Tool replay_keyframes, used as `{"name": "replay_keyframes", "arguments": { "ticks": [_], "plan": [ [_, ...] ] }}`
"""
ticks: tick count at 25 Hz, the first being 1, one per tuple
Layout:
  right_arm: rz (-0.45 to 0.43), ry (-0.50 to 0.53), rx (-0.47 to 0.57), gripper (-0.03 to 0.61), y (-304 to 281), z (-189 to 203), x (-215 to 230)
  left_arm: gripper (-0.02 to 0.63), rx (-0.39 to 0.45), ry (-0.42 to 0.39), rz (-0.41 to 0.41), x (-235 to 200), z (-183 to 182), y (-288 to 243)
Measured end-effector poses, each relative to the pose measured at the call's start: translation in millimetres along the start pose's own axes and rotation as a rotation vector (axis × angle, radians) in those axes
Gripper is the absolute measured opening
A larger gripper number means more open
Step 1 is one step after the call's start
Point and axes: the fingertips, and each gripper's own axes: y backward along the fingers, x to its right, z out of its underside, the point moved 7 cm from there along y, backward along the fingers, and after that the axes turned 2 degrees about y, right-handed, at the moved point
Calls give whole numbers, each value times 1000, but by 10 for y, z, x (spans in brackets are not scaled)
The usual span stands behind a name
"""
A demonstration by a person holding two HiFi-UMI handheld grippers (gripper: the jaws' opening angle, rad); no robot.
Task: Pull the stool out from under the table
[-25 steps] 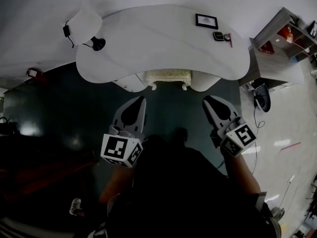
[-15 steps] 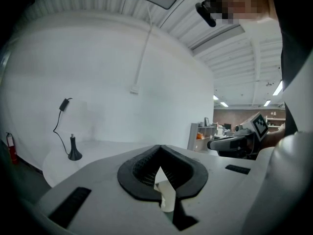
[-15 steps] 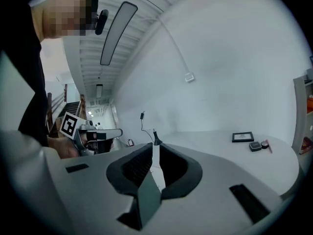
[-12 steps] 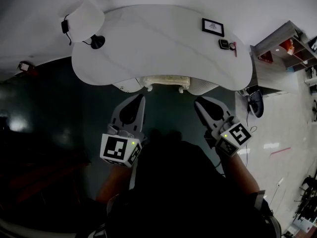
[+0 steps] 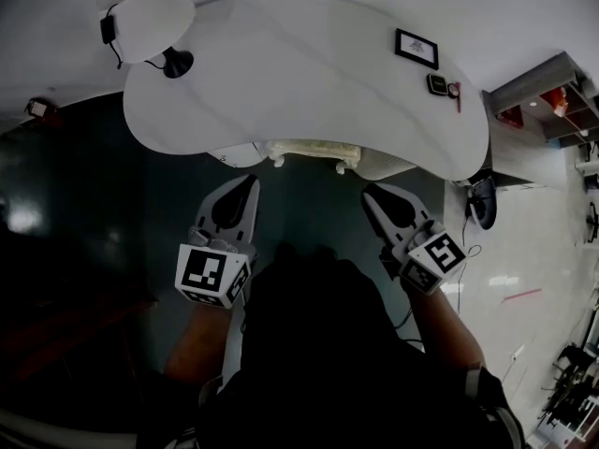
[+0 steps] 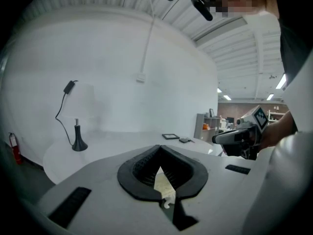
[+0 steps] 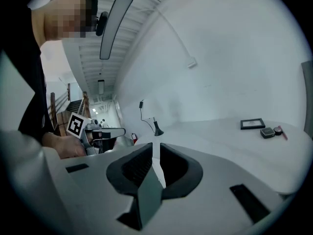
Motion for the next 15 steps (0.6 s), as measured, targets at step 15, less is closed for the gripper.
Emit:
{"name": "replay_keyframes", "arguments": {
  "ticks": [15],
  "plan": [
    [73, 107, 48, 19, -531, 1898, 1181, 14, -12, 25, 34, -354, 1976, -1216]
  ]
}}
